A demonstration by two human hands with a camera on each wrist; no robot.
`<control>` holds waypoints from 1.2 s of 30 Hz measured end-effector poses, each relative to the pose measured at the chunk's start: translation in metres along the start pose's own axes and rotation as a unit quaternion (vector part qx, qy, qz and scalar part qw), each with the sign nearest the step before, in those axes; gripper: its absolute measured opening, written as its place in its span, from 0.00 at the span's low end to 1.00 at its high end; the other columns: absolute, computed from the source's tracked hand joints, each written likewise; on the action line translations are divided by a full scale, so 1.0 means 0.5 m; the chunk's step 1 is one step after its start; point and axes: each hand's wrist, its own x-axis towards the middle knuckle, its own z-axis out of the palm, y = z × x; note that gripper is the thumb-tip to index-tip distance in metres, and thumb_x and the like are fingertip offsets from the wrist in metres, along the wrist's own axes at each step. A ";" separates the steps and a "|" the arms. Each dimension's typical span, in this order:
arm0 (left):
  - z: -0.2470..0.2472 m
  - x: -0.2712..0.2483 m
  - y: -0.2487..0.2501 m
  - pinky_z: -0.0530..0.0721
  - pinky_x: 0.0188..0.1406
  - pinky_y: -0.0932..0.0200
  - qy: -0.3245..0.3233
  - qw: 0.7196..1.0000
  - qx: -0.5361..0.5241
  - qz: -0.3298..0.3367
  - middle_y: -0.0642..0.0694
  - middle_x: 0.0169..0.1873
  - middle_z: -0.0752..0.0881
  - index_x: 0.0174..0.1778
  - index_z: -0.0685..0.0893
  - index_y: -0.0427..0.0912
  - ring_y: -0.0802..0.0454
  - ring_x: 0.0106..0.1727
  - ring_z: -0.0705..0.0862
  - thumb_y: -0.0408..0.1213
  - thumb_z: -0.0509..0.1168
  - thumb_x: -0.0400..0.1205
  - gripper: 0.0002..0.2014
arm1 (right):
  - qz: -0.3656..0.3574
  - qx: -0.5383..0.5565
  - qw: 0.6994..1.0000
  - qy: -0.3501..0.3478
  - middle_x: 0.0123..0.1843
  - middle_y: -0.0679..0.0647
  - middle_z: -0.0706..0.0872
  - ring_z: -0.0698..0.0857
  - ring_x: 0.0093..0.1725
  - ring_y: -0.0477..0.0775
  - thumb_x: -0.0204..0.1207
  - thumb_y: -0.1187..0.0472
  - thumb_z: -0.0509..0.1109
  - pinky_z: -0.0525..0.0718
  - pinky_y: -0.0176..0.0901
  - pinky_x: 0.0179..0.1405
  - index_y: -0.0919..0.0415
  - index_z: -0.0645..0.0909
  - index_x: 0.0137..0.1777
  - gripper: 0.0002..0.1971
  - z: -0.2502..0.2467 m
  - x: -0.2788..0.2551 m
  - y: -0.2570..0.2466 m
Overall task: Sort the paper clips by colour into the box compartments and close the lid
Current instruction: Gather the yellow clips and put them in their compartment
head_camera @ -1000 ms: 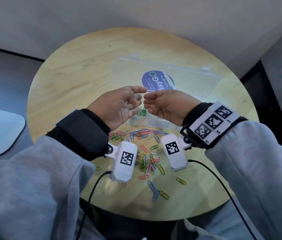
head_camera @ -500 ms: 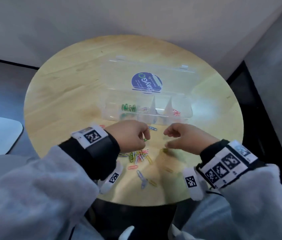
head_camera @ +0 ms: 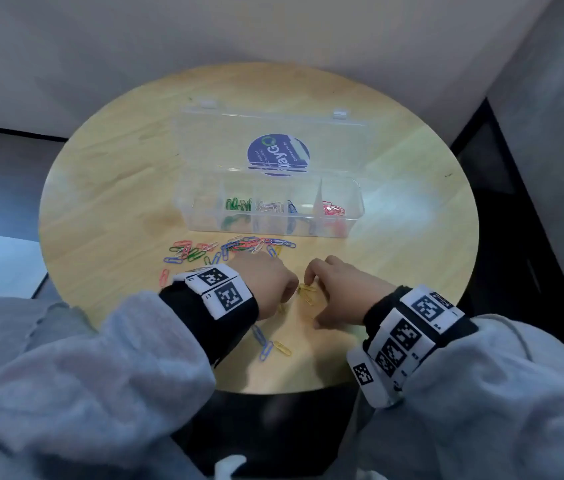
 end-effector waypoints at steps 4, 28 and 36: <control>0.004 0.005 -0.002 0.76 0.50 0.54 0.005 1.000 0.007 -0.020 0.50 0.53 0.82 0.51 0.83 0.53 0.46 0.59 0.80 0.37 0.63 0.79 0.09 | 0.001 0.024 1.000 0.018 0.49 0.48 0.71 0.74 0.46 0.51 0.64 0.56 0.79 0.74 0.41 0.46 0.50 0.72 0.53 0.21 0.000 0.011 0.002; 0.015 -0.004 -0.005 0.71 0.36 0.61 -0.001 0.996 -0.091 -0.022 0.53 0.41 0.83 0.35 0.77 0.51 0.49 0.47 0.81 0.36 0.65 0.75 0.05 | -0.004 -0.016 1.000 -0.008 0.42 0.51 0.79 0.77 0.42 0.53 0.69 0.65 0.69 0.70 0.37 0.28 0.53 0.74 0.36 0.07 -0.008 0.022 -0.033; -0.024 -0.031 -0.027 0.83 0.41 0.48 -0.015 0.918 -0.396 0.000 0.53 0.31 0.82 0.37 0.75 0.52 0.51 0.33 0.80 0.27 0.65 0.74 0.12 | 0.008 0.119 0.993 0.009 0.30 0.45 0.78 0.77 0.30 0.45 0.67 0.68 0.72 0.75 0.36 0.30 0.53 0.77 0.34 0.10 -0.036 0.023 0.005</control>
